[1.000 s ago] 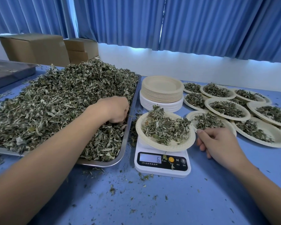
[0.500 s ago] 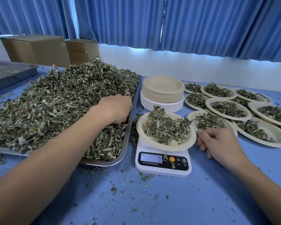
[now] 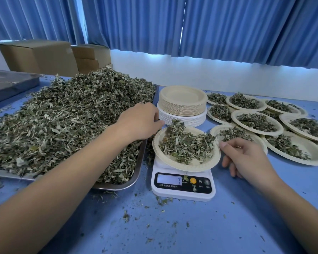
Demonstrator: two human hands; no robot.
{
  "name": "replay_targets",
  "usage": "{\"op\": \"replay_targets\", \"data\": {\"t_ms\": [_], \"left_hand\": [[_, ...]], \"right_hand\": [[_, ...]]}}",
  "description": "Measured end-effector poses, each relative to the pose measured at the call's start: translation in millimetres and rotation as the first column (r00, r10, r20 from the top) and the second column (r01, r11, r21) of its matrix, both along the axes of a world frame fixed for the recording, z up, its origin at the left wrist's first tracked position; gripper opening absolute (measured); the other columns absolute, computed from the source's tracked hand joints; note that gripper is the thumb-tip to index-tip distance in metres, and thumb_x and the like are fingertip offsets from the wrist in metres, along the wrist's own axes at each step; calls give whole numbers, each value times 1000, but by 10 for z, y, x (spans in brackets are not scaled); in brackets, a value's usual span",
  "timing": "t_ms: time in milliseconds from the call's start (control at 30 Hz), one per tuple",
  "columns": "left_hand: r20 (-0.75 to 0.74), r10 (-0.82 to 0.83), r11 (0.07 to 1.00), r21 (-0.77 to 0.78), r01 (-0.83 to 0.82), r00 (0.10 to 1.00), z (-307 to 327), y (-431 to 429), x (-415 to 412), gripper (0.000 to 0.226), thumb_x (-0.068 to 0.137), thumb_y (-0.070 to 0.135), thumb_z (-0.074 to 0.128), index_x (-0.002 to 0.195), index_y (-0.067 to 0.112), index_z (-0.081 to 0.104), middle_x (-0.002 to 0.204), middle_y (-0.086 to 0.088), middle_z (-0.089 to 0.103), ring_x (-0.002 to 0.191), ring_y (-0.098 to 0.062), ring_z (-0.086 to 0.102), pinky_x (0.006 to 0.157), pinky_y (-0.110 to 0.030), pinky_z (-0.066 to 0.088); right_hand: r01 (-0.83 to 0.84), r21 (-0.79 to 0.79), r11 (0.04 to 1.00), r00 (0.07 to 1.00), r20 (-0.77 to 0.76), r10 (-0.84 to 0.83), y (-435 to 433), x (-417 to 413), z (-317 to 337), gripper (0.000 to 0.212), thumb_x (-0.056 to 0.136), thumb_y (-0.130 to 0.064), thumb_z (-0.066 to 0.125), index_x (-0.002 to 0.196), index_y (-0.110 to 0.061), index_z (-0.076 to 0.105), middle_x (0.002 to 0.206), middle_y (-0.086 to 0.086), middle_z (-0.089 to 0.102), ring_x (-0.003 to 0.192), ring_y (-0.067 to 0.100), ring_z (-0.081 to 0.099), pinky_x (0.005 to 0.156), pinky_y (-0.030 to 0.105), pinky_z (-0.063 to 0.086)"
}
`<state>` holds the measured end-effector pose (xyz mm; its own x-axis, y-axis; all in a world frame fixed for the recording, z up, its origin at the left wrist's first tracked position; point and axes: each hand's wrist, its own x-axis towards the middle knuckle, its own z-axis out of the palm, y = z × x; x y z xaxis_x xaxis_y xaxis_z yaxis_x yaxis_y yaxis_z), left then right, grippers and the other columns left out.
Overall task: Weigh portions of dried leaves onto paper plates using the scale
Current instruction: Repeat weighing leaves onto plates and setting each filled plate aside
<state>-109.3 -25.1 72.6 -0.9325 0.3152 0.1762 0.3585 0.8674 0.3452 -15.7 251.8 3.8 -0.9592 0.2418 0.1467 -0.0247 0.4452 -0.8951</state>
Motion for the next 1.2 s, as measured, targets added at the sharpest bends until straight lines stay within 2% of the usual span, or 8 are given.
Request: {"op": "replay_targets", "data": {"t_ms": [333,600,633,733,833,933,1033,1200], "left_hand": [[83,-141,990,19,139,987,-144,197,30,47,89,34,75,132,19,63,86,11,56,90,-18,58,84,-31,47],[93,-174,984,63,168,980,44,626,35,75,81,33,82,147,24,47,119,-6,67,108,-25,63,76,-26,40],[114,-188,981,67,181,976,71,722,14,75,80,31,82,146,24,49,117,-3,68,106,-23,64,74,-24,39],[168,-256,964,116,239,952,142,1053,-57,57,76,29,85,129,31,63,72,20,63,67,-3,59,58,-19,39],[207,-345,935,156,317,915,180,1423,-113,52,75,39,86,123,34,65,68,11,61,62,-4,55,57,-20,39],[208,-437,897,178,405,875,234,1800,-134,52,84,50,75,130,29,63,91,16,69,86,4,64,73,-13,44],[66,-498,867,40,497,865,271,2189,-217,67,92,63,57,149,30,47,147,9,53,136,-11,47,110,-25,36],[169,-586,809,68,584,792,213,2723,-457,123,64,101,34,161,31,8,158,4,39,146,-15,32,113,-31,26]], "right_hand": [[-43,-213,976,999,13,47,-123,30,59,18,97,-16,68,114,-13,62,52,4,62,39,19,53,37,26,38],[46,-259,965,999,-2,-48,215,52,386,17,94,-2,67,111,-5,64,50,3,61,38,16,51,37,26,40],[56,-246,968,998,1,-57,296,69,416,14,94,-2,67,107,-7,65,51,4,61,38,16,50,38,26,40],[106,-210,972,994,12,-106,601,128,460,13,93,-1,67,94,-15,66,57,11,62,40,18,51,39,26,41],[171,-198,965,985,39,-167,979,162,464,12,93,-2,68,98,-12,68,61,15,63,43,20,51,40,26,42],[220,-233,947,975,65,-211,1370,152,465,15,93,-2,68,108,-5,68,64,14,64,46,20,53,42,25,46],[262,-229,938,965,57,-255,1758,97,509,22,93,0,68,115,-2,66,52,2,63,38,14,51,38,22,43],[366,-175,914,930,29,-366,2254,-108,633,25,93,-2,69,118,-1,66,50,2,62,32,11,47,34,20,39]]}}
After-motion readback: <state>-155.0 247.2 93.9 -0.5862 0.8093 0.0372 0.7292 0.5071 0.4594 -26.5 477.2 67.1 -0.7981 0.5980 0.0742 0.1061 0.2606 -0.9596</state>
